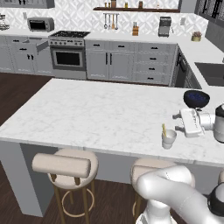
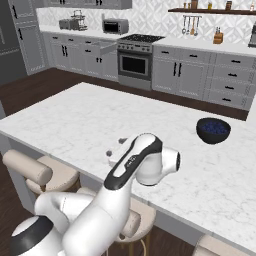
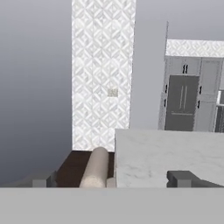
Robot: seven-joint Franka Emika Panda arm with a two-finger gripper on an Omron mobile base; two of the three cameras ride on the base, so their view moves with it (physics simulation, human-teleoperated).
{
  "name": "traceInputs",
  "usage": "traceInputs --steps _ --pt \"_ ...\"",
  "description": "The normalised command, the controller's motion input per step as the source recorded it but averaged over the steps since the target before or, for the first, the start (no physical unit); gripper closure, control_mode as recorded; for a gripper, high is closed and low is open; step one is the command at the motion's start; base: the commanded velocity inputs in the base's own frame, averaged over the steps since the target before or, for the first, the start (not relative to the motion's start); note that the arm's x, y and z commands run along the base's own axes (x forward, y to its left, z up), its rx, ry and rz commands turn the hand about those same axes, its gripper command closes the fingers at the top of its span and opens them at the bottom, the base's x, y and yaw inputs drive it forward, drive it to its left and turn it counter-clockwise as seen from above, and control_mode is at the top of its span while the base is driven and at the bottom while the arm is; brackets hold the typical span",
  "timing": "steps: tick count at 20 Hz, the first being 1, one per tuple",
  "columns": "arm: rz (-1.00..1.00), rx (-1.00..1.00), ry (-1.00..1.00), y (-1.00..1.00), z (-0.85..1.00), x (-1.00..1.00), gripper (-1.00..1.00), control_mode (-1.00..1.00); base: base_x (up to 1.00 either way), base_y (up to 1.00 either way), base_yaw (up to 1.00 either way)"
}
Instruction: Take a straw from the drawer in front and place it inside the glass cup on the dining counter.
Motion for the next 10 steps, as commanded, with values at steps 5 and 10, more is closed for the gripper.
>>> traceInputs --steps 5,10 --pt "-0.03 0.0 0.01 0.21 0.07 -0.22 -1.0 -1.0 0.0 0.0 0.0" --pt "-0.01 -0.01 0.0 0.19 0.17 -0.17 -1.0 -1.0 0.0 0.0 0.0"
